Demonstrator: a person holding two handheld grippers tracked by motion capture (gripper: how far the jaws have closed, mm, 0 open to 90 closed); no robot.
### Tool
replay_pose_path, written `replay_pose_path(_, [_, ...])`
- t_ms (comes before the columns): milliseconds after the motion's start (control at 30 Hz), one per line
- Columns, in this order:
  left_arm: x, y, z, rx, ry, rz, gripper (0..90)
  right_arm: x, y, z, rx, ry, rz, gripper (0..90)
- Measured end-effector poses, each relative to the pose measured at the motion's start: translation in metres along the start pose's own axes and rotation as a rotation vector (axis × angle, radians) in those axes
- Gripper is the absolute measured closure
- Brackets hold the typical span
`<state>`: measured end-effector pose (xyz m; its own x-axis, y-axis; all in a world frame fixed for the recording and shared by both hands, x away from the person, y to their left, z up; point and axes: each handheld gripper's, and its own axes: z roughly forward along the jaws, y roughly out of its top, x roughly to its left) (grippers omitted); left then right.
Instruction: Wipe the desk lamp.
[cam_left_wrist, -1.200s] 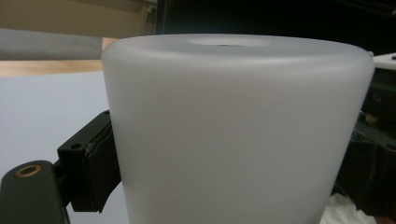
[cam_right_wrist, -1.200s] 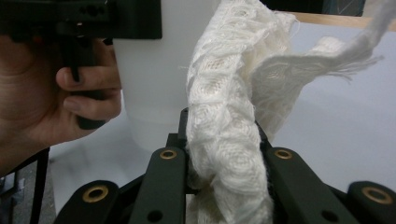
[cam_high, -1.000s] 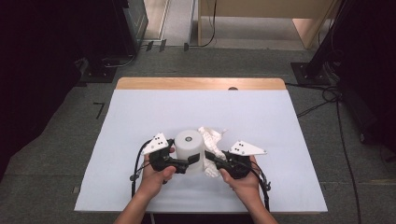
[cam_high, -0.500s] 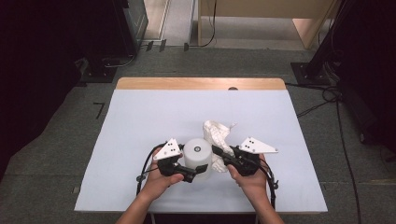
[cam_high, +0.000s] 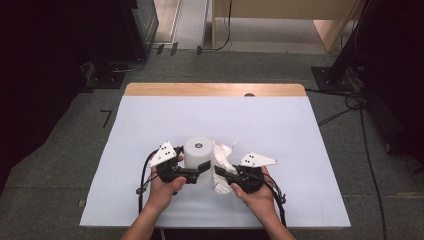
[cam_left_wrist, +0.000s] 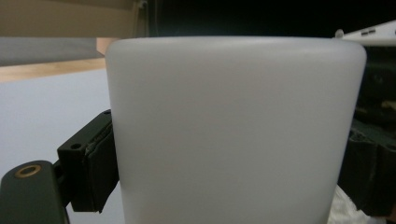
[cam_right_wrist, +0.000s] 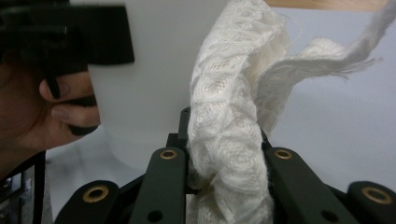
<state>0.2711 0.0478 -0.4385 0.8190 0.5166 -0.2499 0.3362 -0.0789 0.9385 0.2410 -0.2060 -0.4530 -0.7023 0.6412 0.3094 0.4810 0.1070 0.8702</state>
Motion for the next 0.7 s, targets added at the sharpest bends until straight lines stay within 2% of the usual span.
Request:
replay_pose_path(133, [-0.010,-0.004,0.010,0.061,-0.074,0.045,8.4,-0.006,0.004,-0.009,-0.034,-0.042,0.018,76.4])
replay_pose_path(200, [-0.014,-0.006,0.014,0.077,-0.078,0.064,8.4,-0.011,0.007,-0.017,-0.070,-0.035,0.037,76.4])
replay_pose_path(300, [-0.016,-0.009,0.018,0.108,-0.074,0.082,8.4,-0.012,0.014,-0.028,-0.119,-0.034,0.036,76.3])
replay_pose_path(400, [-0.016,-0.011,0.020,0.121,-0.050,0.090,8.5,-0.012,0.019,-0.037,-0.160,-0.020,0.034,76.3])
replay_pose_path(467, [-0.014,-0.012,0.022,0.123,-0.015,0.088,8.4,-0.012,0.021,-0.040,-0.172,-0.022,0.033,76.3])
replay_pose_path(567, [-0.009,-0.015,0.022,0.131,0.047,0.099,8.4,-0.016,0.020,-0.041,-0.169,-0.031,0.035,76.2])
replay_pose_path(700, [-0.002,-0.021,0.024,0.153,0.100,0.106,8.4,-0.023,0.016,-0.037,-0.136,-0.064,0.054,76.2])
